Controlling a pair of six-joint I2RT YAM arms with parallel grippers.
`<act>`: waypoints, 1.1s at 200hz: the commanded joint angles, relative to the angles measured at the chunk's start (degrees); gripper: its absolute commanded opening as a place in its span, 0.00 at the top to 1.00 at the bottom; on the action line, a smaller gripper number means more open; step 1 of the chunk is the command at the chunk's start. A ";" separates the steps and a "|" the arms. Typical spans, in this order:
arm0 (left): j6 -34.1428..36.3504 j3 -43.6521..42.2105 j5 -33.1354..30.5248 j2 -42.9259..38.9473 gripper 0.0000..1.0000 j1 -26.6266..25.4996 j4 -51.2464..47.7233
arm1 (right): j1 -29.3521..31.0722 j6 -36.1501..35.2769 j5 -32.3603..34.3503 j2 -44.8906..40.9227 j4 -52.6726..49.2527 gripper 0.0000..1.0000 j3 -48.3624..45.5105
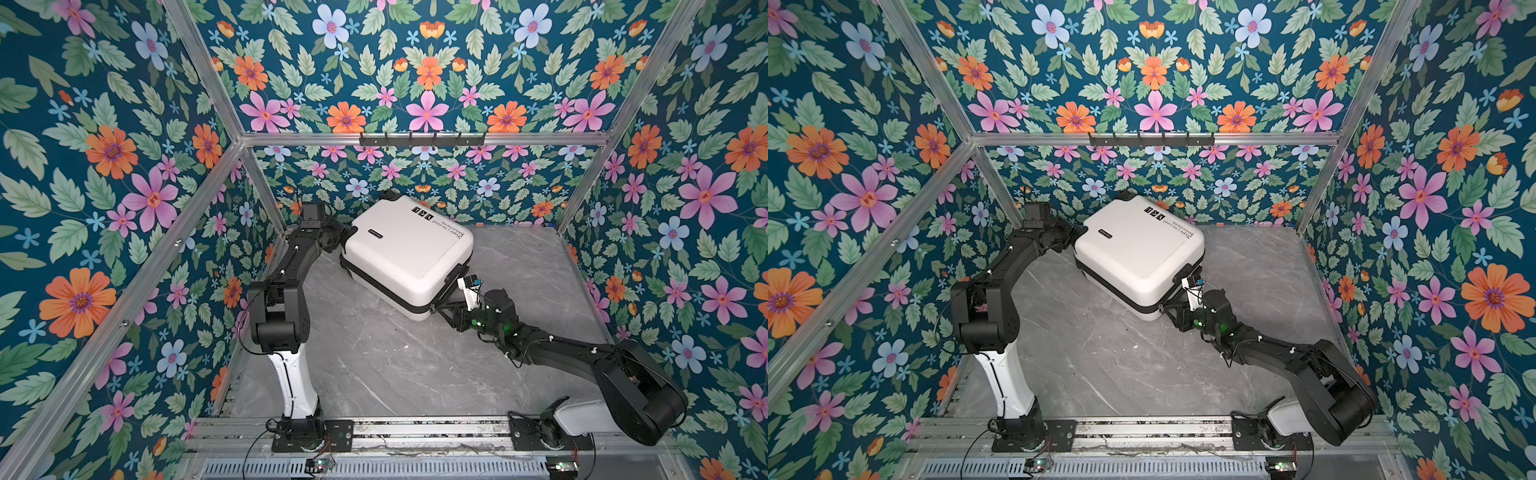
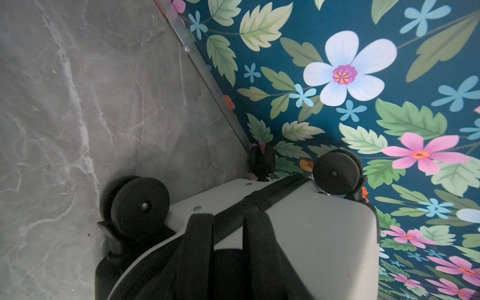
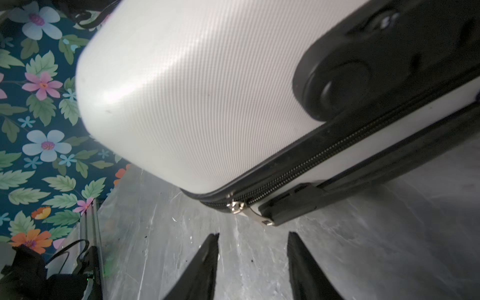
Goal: Pack the luggage
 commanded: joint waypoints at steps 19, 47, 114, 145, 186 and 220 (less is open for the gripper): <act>2.14 0.43 -1.23 1.43 1.00 0.02 -5.44 | 0.11 -5.68 -5.66 1.25 -0.74 0.15 0.96; 2.13 0.48 -1.38 1.34 1.00 0.02 -5.77 | 0.18 -8.96 -7.31 3.61 -0.21 0.30 2.79; 1.86 1.01 -1.64 1.60 1.00 0.05 -6.67 | 0.12 -14.39 -10.66 9.46 0.81 0.61 6.65; 1.77 1.39 -1.99 1.61 1.00 -0.01 -6.98 | 0.12 -15.05 -11.12 10.99 1.58 0.59 6.94; 1.56 1.89 -2.51 2.00 1.00 -0.04 -7.20 | -0.35 -14.99 -10.07 12.09 2.92 0.58 7.16; 1.30 1.95 -2.70 2.21 1.00 -0.02 -7.28 | -0.45 -12.70 -9.17 14.06 5.83 0.66 7.80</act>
